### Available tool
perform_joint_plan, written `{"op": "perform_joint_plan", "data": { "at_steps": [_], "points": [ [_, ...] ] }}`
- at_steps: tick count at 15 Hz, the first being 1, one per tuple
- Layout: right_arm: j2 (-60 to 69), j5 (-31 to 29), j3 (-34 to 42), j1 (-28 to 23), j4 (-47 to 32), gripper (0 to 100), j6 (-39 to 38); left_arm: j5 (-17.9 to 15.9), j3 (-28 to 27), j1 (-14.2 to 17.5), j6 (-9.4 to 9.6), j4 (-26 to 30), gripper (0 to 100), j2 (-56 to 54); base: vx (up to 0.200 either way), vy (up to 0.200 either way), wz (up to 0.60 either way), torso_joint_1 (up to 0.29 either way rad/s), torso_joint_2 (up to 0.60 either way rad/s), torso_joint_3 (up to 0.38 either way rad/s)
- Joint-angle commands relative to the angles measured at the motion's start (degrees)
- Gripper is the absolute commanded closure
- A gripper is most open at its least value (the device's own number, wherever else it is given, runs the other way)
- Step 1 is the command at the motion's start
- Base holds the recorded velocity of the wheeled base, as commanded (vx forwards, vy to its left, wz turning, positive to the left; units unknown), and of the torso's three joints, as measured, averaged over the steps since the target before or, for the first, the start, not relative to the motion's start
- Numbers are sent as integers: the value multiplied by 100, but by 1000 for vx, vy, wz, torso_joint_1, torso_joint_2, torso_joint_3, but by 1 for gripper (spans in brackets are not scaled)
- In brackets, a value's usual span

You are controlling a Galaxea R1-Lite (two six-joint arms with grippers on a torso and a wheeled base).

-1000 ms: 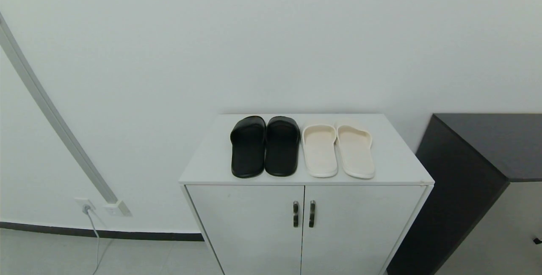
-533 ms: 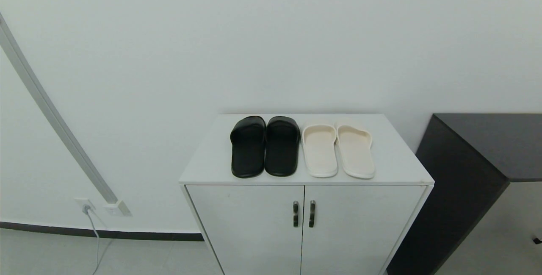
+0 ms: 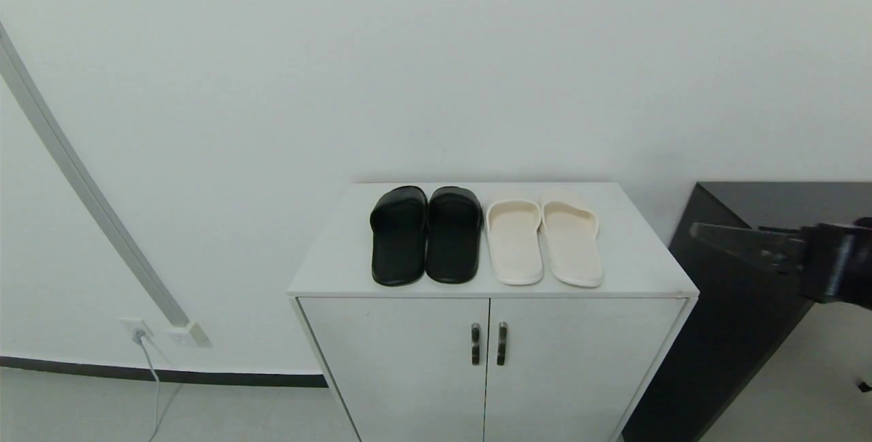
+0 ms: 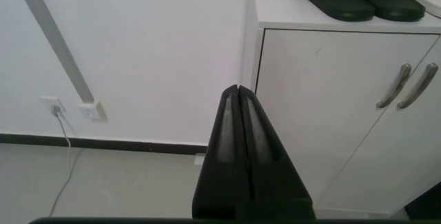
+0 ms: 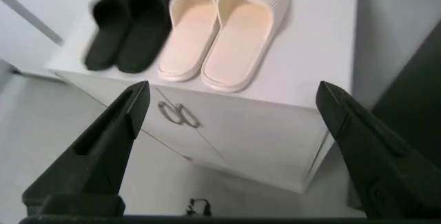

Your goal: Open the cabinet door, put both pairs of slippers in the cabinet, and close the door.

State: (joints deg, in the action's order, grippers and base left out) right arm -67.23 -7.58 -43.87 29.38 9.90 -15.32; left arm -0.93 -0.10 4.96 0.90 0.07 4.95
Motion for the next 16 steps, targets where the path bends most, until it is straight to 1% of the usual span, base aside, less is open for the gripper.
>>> {"op": "perform_joint_plan", "data": {
  "at_steps": [1,2,3,5,10,12,15,16],
  "points": [
    [-1169,-411,-693,516,47,0,-155,5,1,-4,-2,1,100,-3,0,0,0,0,0,0],
    [-1609,-780,-939,718,161,0,-173,5,1,5,-2,1,100,-3,0,0,0,0,0,0],
    [-1881,-1035,-1071,806,328,0,-164,5,1,5,-2,1,100,-3,0,0,0,0,0,0],
    [-2312,-1316,-1246,956,654,0,-155,-4,1,5,-2,1,100,-3,0,0,0,0,0,0],
    [-2892,-1905,-1677,1290,698,0,-129,-4,1,-4,42,1,100,-3,0,0,0,0,0,0],
    [-3314,-2353,-1888,1457,847,0,-129,-13,1,-4,50,1,100,-3,0,0,0,0,0,0],
    [-3912,-2766,-2117,1465,1286,0,-120,-13,1,5,42,1,100,-3,0,0,0,0,0,0],
    [-4087,-2819,-2196,1457,1348,0,-120,-13,1,5,42,1,100,-3,0,0,0,0,0,0]
  ]
}}
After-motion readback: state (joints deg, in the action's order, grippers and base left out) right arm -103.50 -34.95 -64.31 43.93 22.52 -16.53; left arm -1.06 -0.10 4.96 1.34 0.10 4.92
